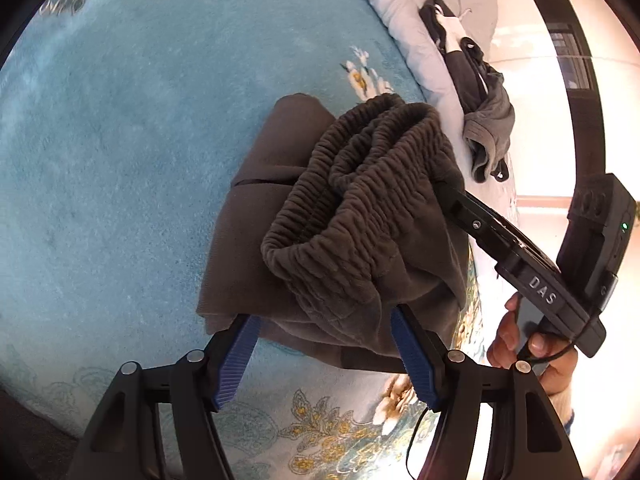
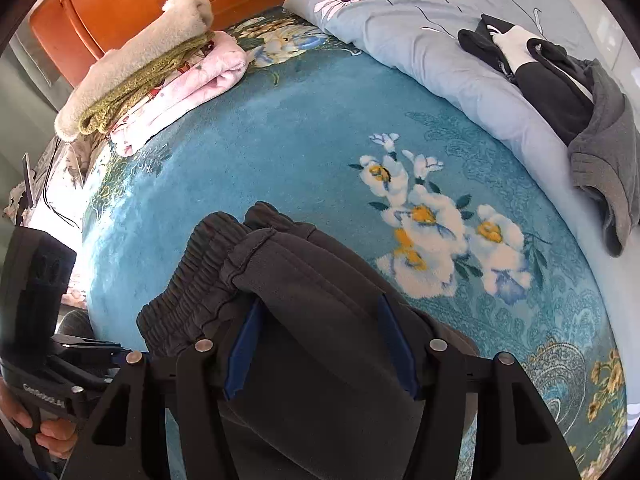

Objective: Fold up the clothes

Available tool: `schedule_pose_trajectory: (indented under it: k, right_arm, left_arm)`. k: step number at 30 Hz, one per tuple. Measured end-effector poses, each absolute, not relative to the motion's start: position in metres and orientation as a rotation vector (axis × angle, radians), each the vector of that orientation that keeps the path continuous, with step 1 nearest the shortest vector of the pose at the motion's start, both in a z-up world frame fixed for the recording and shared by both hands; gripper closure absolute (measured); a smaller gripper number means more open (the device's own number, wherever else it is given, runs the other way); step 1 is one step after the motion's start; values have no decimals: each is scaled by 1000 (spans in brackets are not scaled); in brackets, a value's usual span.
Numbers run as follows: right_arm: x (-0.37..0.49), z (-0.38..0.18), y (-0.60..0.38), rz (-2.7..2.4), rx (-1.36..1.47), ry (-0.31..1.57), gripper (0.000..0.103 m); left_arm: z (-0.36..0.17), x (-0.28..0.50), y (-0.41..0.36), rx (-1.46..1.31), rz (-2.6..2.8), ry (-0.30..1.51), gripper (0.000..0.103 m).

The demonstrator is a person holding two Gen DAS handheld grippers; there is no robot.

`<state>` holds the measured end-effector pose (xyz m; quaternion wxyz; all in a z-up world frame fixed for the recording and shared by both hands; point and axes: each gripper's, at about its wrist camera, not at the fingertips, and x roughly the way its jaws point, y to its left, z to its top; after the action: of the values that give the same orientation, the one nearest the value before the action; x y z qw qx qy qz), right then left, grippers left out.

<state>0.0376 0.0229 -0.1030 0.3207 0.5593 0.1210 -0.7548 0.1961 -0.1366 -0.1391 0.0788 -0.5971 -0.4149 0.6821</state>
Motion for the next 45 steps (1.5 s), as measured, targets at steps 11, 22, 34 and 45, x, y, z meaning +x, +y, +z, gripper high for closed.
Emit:
schedule_pose_trajectory:
  k: [11, 22, 34, 45]
  right_arm:
    - [42, -101, 47, -2019, 1496, 242, 43]
    - [48, -104, 66, -2083, 1533, 146, 43]
    - [71, -81, 55, -2116, 1428, -8, 45]
    - [72, -117, 20, -2059, 1492, 14, 45]
  left_arm:
    - [-125, 174, -138, -1747, 2239, -1105, 32]
    - [-130, 165, -127, -1672, 2277, -1139, 50]
    - [-69, 206, -136, -1542, 2443, -1020, 83]
    - [-89, 203, -153, -1599, 2364, -1100, 74]
